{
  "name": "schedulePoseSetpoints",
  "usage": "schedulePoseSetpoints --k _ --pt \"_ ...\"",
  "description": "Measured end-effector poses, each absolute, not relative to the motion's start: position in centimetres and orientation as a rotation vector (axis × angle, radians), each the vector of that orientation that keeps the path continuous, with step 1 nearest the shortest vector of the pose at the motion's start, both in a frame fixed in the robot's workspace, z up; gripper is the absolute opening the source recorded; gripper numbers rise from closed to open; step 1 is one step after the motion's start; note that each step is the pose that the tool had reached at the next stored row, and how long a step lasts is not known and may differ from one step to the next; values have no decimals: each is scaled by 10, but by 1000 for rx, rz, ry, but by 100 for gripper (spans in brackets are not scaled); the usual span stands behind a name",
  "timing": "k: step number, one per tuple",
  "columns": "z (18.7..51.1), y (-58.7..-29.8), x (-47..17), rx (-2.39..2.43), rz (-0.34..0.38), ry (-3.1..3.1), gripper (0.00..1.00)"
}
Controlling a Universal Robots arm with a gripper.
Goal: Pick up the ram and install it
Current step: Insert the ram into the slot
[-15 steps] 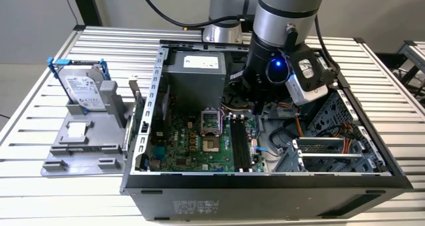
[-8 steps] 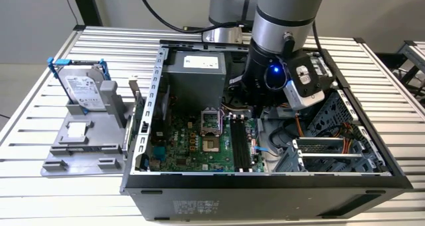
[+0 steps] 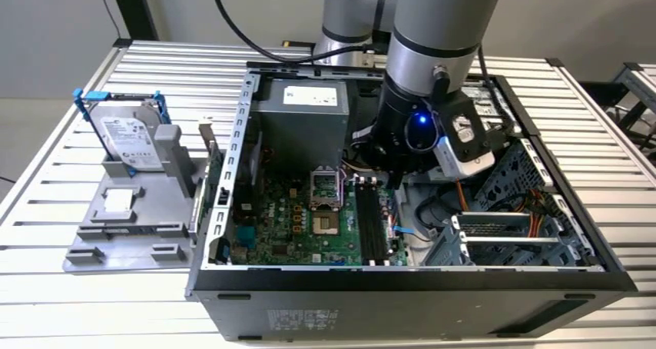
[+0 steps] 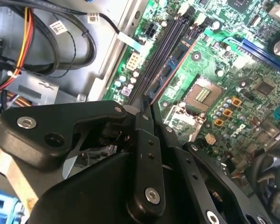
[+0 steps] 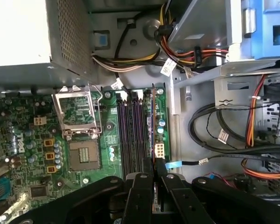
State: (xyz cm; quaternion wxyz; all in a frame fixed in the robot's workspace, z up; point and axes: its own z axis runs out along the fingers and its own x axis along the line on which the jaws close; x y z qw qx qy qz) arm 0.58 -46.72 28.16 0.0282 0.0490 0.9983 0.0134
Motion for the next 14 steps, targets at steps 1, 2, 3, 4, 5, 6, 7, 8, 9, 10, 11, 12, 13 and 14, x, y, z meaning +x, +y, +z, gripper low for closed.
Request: schedulePoseSetpoints --k 1,2,3,4,5,6,7,8,9,10,11,12,13,14 --pt "280 -468 6 151 42 3081 0" --pt "278 -468 6 151 42 3081 0" --pt "277 -468 6 151 42 3081 0" --pt "275 -468 6 151 42 3081 0" --pt "273 -469 6 150 42 3081 0" --pt "271 -469 6 150 42 3082 0" --pt "269 -470 7 151 42 3082 0" --pt "268 -470 7 151 42 3082 0" --pt "266 -471 7 150 42 3082 0" --pt "264 -471 8 150 42 3082 0" --pt "262 -471 8 149 42 3082 0" --pt "261 -471 8 145 42 3082 0" --pt "259 -471 8 138 42 3082 0" --pt "257 -471 9 130 42 3083 0"
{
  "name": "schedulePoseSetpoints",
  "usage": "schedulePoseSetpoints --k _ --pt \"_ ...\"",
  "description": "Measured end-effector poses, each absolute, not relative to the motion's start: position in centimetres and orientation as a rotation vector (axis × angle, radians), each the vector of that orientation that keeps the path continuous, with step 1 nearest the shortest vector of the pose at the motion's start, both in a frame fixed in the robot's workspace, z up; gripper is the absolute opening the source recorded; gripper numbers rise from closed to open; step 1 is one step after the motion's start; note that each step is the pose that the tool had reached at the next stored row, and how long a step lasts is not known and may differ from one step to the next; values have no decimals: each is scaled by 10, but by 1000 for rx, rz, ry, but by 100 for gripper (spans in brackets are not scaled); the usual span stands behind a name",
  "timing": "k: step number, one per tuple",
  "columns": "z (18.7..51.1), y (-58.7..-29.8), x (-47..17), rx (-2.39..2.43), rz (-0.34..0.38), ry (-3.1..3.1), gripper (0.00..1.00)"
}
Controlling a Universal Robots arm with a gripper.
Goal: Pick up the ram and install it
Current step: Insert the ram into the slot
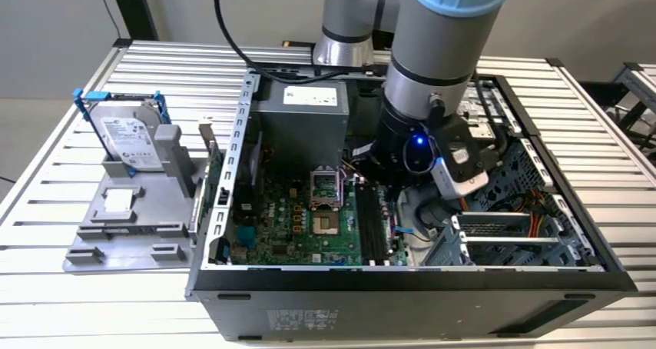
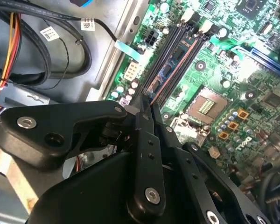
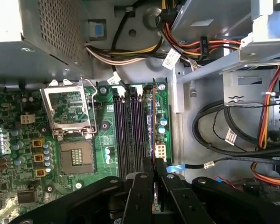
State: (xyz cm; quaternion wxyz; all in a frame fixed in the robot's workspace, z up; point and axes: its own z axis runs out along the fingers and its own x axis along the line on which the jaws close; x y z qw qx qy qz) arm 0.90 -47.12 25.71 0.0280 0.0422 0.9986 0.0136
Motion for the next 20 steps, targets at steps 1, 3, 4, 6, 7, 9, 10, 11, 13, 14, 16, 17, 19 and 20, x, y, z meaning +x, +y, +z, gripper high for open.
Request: schedulePoseSetpoints --k 1,3,4,6,7,9,10,11,13,14,16,17,19,20 --pt "255 -471 9 123 42 3083 0" --pt "252 -471 9 120 42 3083 0" --pt "250 -471 9 120 42 3083 0" --pt "246 -471 9 119 42 3083 0" --pt "236 -473 9 119 42 3083 0" --pt "235 -473 9 119 43 3083 0" --pt "234 -473 9 119 43 3083 0" --pt "234 -473 9 119 42 3083 0" --pt "232 -473 8 119 42 3083 0" --pt "231 -473 8 119 42 3083 0" --pt "228 -473 8 117 42 3083 0" --pt "228 -473 8 116 42 3084 0" --pt "226 -474 8 114 42 3084 0" --pt "226 -474 8 114 42 3084 0"
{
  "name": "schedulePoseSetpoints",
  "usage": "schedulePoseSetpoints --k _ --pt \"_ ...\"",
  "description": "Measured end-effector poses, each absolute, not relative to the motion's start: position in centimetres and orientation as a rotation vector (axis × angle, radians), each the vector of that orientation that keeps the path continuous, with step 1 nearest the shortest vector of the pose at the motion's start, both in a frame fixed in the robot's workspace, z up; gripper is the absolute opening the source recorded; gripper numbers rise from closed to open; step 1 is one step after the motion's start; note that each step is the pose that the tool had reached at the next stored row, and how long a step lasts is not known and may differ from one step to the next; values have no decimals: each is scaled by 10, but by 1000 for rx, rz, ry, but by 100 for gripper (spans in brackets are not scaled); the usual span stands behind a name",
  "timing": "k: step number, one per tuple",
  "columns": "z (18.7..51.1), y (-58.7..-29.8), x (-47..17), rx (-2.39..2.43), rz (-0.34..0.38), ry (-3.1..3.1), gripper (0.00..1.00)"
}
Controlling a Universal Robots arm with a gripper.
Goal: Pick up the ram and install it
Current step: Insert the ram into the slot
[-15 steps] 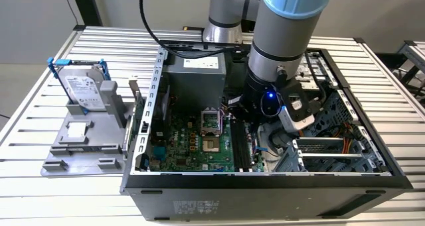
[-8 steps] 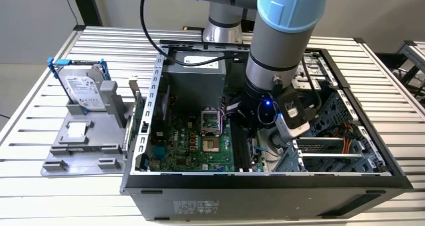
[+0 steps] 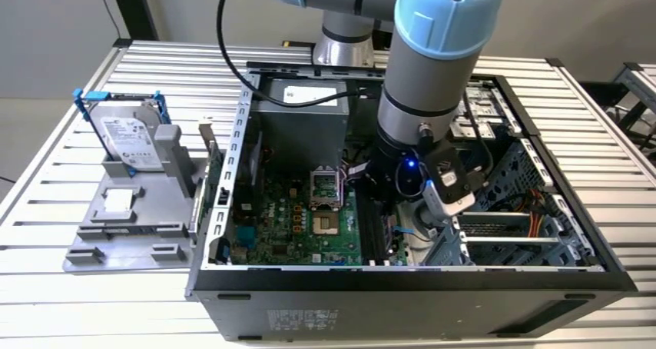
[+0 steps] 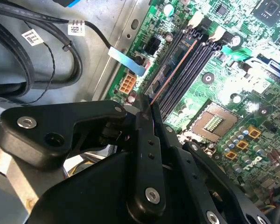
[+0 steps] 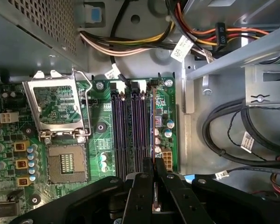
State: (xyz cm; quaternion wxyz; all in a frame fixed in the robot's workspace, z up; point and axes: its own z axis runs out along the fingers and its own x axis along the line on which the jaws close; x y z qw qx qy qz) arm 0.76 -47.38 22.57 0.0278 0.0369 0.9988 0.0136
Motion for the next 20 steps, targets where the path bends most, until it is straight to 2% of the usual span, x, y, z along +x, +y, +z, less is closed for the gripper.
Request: schedulePoseSetpoints --k 20 --pt "222 -477 6 105 42 3087 0"
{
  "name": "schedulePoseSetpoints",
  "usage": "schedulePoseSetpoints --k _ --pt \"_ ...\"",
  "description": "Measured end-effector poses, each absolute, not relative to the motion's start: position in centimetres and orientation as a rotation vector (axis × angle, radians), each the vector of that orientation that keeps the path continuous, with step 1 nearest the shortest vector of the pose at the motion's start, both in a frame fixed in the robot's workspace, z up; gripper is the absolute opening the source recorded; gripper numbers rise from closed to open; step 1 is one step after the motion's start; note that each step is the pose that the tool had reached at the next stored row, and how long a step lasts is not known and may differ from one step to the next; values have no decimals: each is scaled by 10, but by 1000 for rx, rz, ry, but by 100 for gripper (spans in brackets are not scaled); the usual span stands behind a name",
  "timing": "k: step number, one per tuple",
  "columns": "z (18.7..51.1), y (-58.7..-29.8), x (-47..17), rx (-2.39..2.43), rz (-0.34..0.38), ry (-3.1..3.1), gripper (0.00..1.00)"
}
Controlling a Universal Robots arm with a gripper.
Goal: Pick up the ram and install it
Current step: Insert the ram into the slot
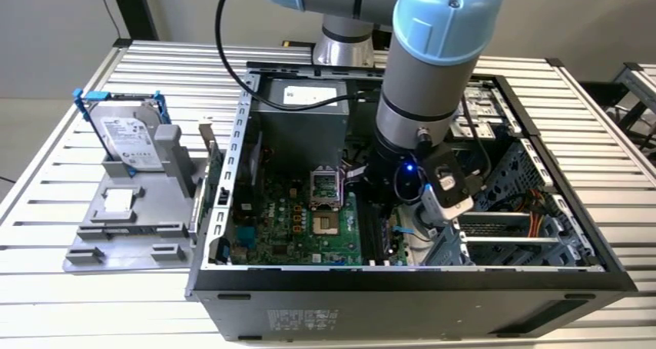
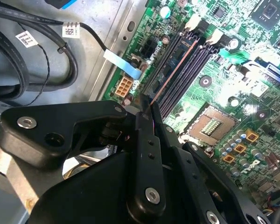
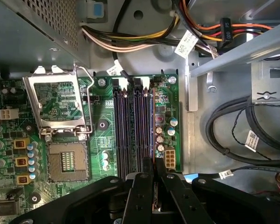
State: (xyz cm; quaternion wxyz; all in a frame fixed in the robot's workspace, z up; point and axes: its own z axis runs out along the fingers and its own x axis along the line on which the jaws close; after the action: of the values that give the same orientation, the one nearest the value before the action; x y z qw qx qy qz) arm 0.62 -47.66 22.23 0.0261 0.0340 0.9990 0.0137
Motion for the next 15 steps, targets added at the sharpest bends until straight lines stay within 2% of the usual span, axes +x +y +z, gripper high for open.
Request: schedulePoseSetpoints --k 15 --pt "222 -475 6 104 42 3087 0"
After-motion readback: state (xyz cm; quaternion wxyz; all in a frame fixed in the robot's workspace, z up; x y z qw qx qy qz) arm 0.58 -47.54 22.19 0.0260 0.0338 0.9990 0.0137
